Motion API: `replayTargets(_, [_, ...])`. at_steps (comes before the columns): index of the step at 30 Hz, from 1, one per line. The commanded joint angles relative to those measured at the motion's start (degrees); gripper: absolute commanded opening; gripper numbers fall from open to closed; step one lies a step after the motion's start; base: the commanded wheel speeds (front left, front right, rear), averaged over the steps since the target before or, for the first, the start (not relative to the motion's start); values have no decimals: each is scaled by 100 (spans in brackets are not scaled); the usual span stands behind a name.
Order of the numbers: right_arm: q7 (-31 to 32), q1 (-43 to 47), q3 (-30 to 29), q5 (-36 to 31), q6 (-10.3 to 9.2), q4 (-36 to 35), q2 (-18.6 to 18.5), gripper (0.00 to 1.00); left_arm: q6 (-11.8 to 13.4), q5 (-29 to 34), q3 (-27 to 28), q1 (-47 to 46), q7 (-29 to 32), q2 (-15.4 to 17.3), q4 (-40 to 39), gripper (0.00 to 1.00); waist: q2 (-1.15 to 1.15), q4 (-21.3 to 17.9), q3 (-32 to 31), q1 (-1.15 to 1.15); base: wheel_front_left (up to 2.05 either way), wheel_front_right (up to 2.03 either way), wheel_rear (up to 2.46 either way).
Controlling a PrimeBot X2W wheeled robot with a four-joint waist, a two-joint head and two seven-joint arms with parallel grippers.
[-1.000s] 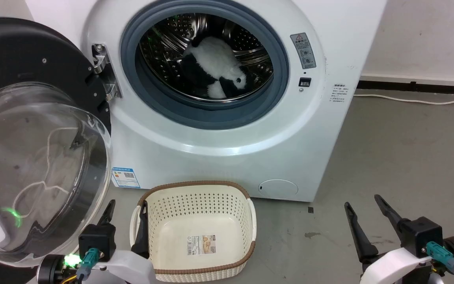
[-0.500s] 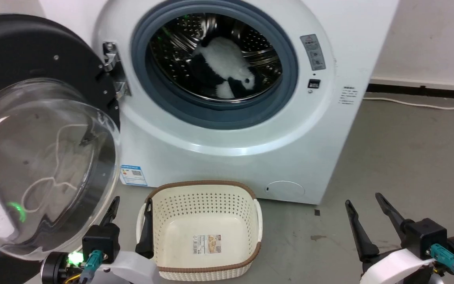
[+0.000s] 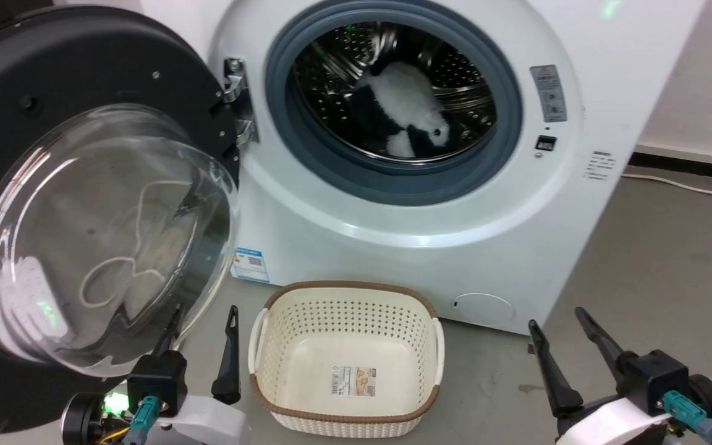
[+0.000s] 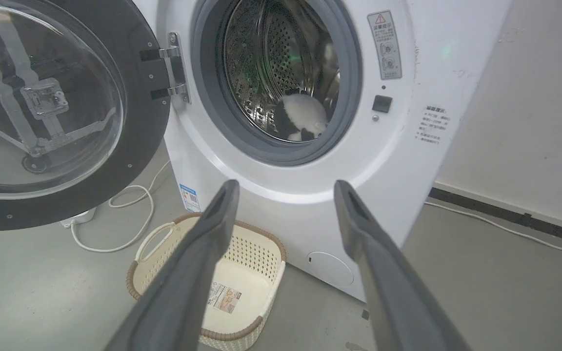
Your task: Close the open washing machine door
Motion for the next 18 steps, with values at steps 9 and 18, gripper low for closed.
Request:
replayTargets(9, [-186, -245, 387, 233, 2, 208, -158, 100, 214, -1, -18, 184, -188, 23, -262, 100, 0, 336, 63, 0, -8, -8, -8])
replayTargets(18, [-294, -282, 536, 337, 2, 245, -213, 100, 288, 9, -103, 211, -296, 52, -341, 100, 0, 547, 57, 0, -3, -3, -3])
